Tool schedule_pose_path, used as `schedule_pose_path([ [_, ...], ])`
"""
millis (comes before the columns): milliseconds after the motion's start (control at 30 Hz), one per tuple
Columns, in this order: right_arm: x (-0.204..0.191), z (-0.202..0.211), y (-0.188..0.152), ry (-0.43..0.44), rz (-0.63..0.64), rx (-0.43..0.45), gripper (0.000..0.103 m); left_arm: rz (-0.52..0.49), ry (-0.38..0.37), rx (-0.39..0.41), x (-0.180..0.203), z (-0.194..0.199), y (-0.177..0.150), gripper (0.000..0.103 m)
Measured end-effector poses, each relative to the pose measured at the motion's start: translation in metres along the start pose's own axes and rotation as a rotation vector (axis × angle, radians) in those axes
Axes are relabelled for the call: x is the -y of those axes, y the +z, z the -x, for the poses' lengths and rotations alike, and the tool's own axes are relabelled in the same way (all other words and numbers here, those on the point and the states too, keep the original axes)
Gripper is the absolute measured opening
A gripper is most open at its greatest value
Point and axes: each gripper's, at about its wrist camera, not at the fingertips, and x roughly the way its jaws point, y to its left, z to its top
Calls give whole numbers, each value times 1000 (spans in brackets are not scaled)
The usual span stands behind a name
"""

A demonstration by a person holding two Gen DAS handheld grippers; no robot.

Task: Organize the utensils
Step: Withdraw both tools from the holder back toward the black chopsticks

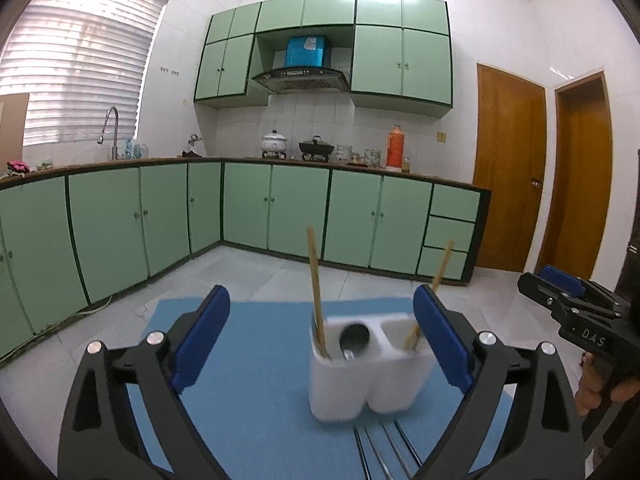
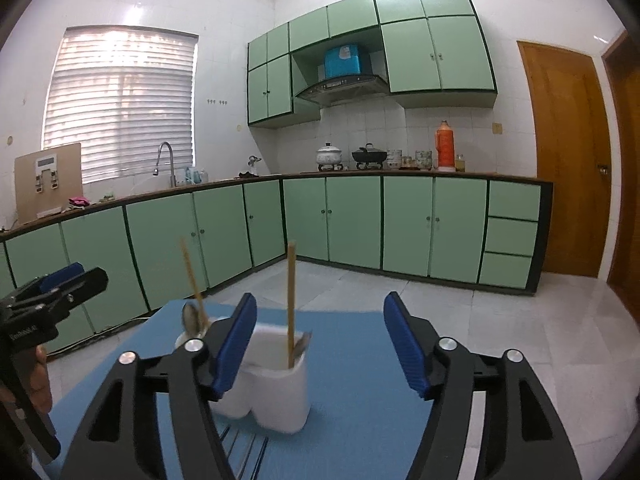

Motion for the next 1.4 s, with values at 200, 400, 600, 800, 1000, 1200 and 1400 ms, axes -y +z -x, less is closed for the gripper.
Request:
schedule_pose_path([
  [200, -5, 28, -36, -8, -21, -17, 88, 5, -17, -55, 7, 23, -40, 98],
  [400, -10, 47, -75, -8, -48, -77, 96, 23, -16, -125, 5, 40, -84, 98],
  [600, -15, 60, -116, -27, -54, -146, 97, 28, -11, -198, 4, 52, -123, 98],
  [800, -15, 72, -147, -41, -83, -199, 97, 25, 1, -237, 6, 65, -149, 98],
  [1000, -21, 85, -174, -55, -89, -226, 97, 5, 10, -266, 8, 77, -175, 98],
  [1200, -36, 100, -202, -80, -61, -218, 97, -23, 24, -270, 14, 91, -199, 98],
  [1400, -51, 111, -221, -111, -31, -175, 96, -15, 37, -274, 8, 100, -213, 98],
])
